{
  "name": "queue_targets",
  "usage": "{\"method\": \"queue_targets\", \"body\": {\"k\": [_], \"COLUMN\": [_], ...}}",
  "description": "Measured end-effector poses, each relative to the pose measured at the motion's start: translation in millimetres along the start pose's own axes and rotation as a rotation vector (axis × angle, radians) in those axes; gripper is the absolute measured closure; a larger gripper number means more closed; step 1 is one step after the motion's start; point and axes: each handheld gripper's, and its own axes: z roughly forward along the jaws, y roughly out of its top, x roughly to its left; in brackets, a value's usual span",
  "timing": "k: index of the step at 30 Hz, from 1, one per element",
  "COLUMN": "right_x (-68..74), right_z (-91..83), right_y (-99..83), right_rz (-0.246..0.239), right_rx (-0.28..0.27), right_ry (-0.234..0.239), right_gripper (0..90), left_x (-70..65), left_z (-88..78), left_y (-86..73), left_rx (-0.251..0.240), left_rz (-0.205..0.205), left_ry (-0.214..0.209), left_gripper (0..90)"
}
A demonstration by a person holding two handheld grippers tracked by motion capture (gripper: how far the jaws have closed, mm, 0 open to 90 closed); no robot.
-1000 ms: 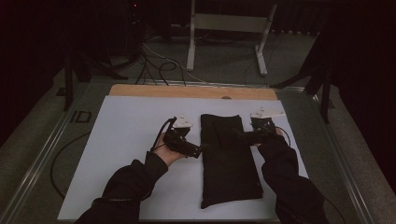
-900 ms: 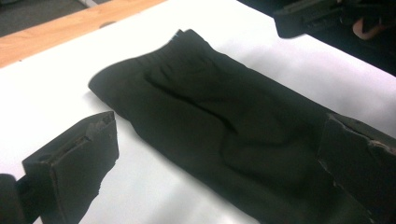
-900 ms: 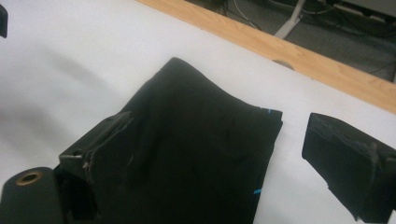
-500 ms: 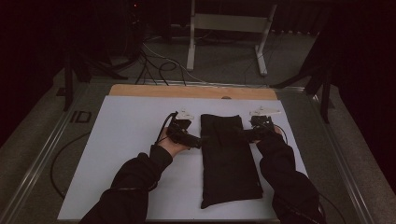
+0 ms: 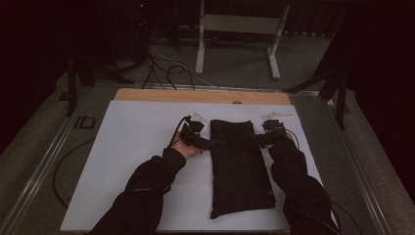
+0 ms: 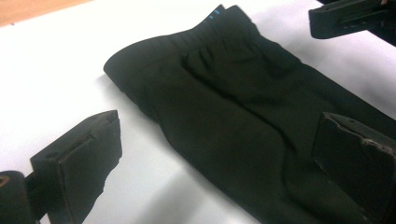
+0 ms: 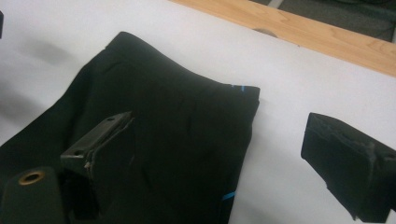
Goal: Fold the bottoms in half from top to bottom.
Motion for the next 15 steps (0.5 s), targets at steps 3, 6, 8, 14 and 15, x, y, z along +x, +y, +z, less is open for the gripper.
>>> {"method": "queue_targets", "body": {"k": [3, 6, 8, 14, 15], "right_x": [-2.2, -5.7, -7.6, -12.3, -11.6], "right_z": [3.7, 8.0, 11.0, 21.6, 23.9], "right_y": [-1.6, -3.0, -3.9, -7.2, -7.8], "right_rz": [0.010, 0.014, 0.020, 0.049, 0.041], "right_rx": [0.003, 0.011, 0.014, 0.043, 0.054], "right_ry": [0.014, 0.016, 0.011, 0.035, 0.031], "right_gripper": [10.1, 10.1, 10.1, 10.0, 10.0], "left_x": [5.4, 10.1, 11.5, 18.2, 19.3], "left_z": [7.3, 14.6, 16.4, 29.0, 30.4], "left_y": [-0.9, -1.8, -1.8, -1.6, -1.4], "left_rx": [0.003, 0.005, 0.008, 0.023, 0.019], "left_rz": [-0.020, -0.039, -0.043, -0.066, -0.069], "left_ry": [-0.005, 0.000, 0.003, 0.040, 0.045], "left_gripper": [2.1, 2.2, 2.4, 2.6, 2.7]}}
